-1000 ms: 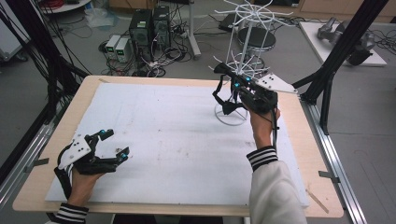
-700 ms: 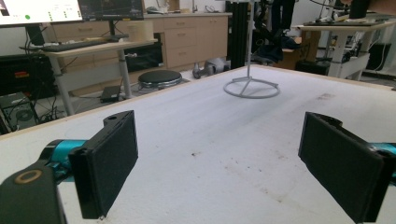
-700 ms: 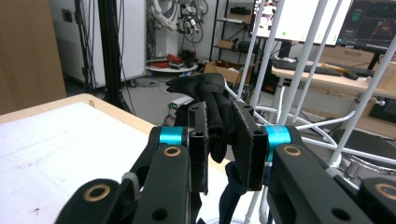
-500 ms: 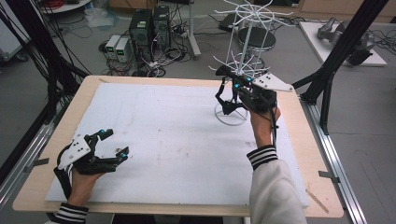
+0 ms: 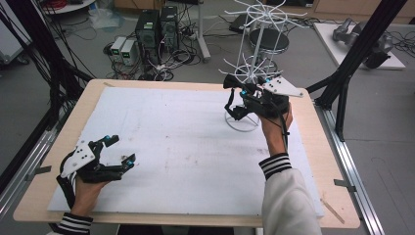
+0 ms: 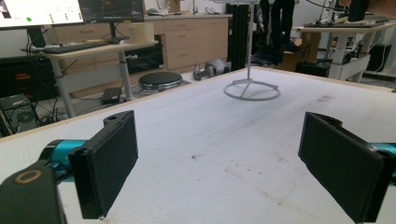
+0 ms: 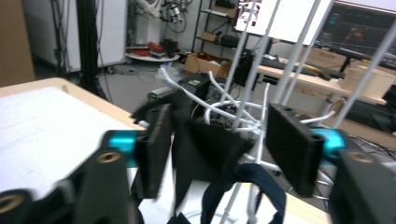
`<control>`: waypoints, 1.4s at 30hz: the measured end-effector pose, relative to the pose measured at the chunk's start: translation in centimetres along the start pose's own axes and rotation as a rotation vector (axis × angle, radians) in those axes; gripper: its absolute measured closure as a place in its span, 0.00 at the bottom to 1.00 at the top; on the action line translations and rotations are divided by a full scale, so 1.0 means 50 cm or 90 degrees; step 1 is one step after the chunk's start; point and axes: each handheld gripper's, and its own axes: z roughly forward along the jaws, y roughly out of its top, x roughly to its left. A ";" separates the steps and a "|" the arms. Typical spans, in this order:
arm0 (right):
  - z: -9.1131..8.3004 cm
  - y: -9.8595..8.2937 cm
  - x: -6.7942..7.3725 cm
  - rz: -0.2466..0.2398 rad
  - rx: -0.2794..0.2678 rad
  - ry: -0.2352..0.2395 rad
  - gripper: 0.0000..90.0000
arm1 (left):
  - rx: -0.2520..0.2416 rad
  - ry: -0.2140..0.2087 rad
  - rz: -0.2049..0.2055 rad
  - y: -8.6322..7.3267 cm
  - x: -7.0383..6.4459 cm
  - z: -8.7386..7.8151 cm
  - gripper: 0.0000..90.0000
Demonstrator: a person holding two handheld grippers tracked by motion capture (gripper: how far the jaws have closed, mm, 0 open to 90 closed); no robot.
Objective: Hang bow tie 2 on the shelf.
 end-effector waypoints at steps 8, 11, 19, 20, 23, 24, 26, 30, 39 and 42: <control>-0.009 0.002 -0.007 0.024 -0.016 -0.017 0.15 | -0.002 0.000 -0.004 -0.002 0.000 0.001 0.14; -0.023 0.008 -0.005 0.020 -0.020 -0.015 0.13 | -0.004 -0.002 -0.004 0.003 0.002 0.001 0.14; -0.073 0.019 0.009 0.012 -0.055 0.006 0.13 | -0.022 0.017 -0.005 0.007 0.013 -0.015 0.14; -0.082 0.017 0.011 0.014 -0.062 0.006 0.13 | -0.026 0.020 -0.006 0.006 0.014 -0.018 0.14; -0.112 0.005 0.016 0.025 -0.080 0.010 0.13 | -0.029 0.028 -0.001 0.000 0.018 -0.025 0.14; -0.121 0.000 0.017 0.029 -0.083 0.009 0.13 | -0.030 0.031 -0.002 -0.004 0.020 -0.027 0.14; -0.147 -0.019 0.022 0.046 -0.093 0.014 0.13 | -0.043 0.032 -0.008 -0.011 0.024 -0.030 0.14; -0.193 -0.058 0.033 0.037 -0.105 0.010 0.13 | -0.059 0.044 -0.006 -0.023 0.022 -0.035 0.14; -0.253 -0.180 0.051 0.043 -0.098 -0.010 0.13 | -0.055 0.053 0.000 -0.044 0.018 -0.028 0.14; -0.262 -0.212 0.054 0.033 -0.107 -0.007 0.13 | -0.057 0.057 -0.008 -0.050 0.018 -0.028 0.14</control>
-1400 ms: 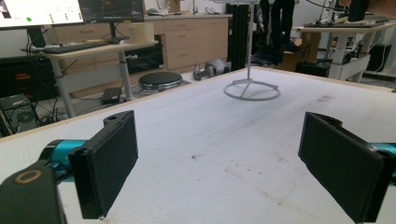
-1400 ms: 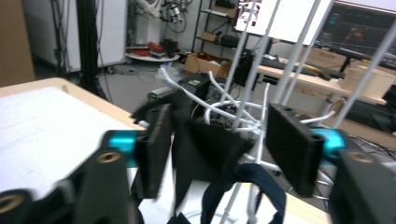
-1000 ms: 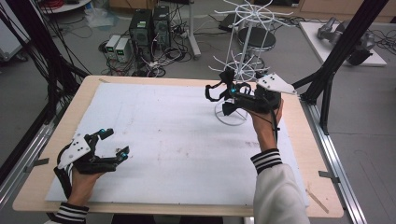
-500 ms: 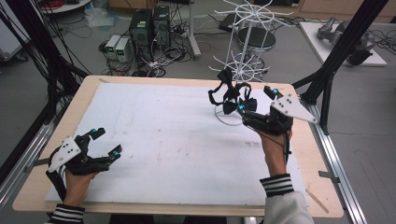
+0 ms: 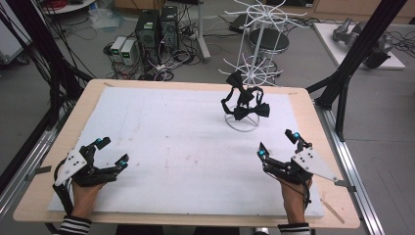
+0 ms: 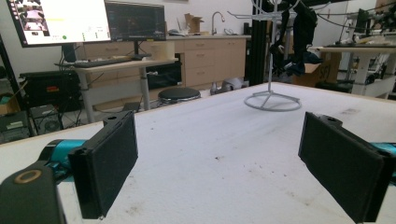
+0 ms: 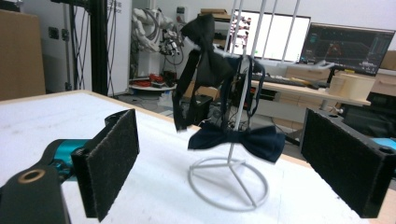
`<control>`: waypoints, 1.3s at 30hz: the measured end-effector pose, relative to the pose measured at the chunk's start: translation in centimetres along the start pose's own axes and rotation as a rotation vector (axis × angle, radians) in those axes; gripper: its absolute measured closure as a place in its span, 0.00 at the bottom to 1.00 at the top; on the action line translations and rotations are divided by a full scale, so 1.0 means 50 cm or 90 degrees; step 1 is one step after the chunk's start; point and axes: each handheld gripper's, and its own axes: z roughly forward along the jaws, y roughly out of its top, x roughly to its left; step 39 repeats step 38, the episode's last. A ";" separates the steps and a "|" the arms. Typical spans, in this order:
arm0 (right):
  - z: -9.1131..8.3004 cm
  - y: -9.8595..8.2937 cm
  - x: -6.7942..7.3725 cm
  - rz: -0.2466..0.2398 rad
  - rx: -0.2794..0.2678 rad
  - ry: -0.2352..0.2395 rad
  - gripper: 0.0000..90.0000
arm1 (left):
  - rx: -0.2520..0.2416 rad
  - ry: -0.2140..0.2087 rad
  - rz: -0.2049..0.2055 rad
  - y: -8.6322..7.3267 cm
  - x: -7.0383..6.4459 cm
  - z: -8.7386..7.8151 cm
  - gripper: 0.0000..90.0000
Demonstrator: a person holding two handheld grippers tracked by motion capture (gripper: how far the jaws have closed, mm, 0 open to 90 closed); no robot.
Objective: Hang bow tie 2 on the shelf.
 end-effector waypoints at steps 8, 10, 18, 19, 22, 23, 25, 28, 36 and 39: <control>-0.007 -0.060 0.009 0.007 -0.007 0.027 0.13 | -0.006 0.011 0.002 -0.016 -0.009 0.000 0.14; -0.002 -0.077 0.008 0.020 -0.012 0.031 0.13 | -0.015 0.012 0.001 -0.018 -0.011 0.000 0.13; 0.010 -0.132 0.002 0.046 0.003 0.034 0.13 | -0.018 0.025 -0.004 -0.031 -0.011 0.001 0.13; 0.010 -0.133 0.001 0.051 0.010 0.032 0.13 | -0.019 0.025 -0.009 -0.032 -0.012 0.002 0.13; 0.013 -0.136 0.000 0.053 0.010 0.033 0.13 | -0.021 0.027 -0.011 -0.036 -0.013 0.004 0.13; 0.014 -0.138 0.001 0.051 0.009 0.033 0.13 | -0.023 0.029 -0.010 -0.036 -0.014 0.004 0.13; 0.014 -0.144 0.002 0.050 0.008 0.031 0.13 | -0.020 0.031 -0.009 -0.037 -0.014 0.003 0.13; 0.013 -0.153 0.001 0.075 0.007 0.033 0.13 | -0.020 0.033 -0.012 -0.038 -0.013 0.003 0.13; 0.008 -0.155 -0.002 0.081 -0.004 0.010 0.13 | -0.018 0.036 -0.007 -0.038 -0.014 0.003 0.13; 0.007 -0.155 0.002 0.078 -0.003 0.009 0.13 | -0.019 0.039 -0.007 -0.038 -0.015 0.003 0.13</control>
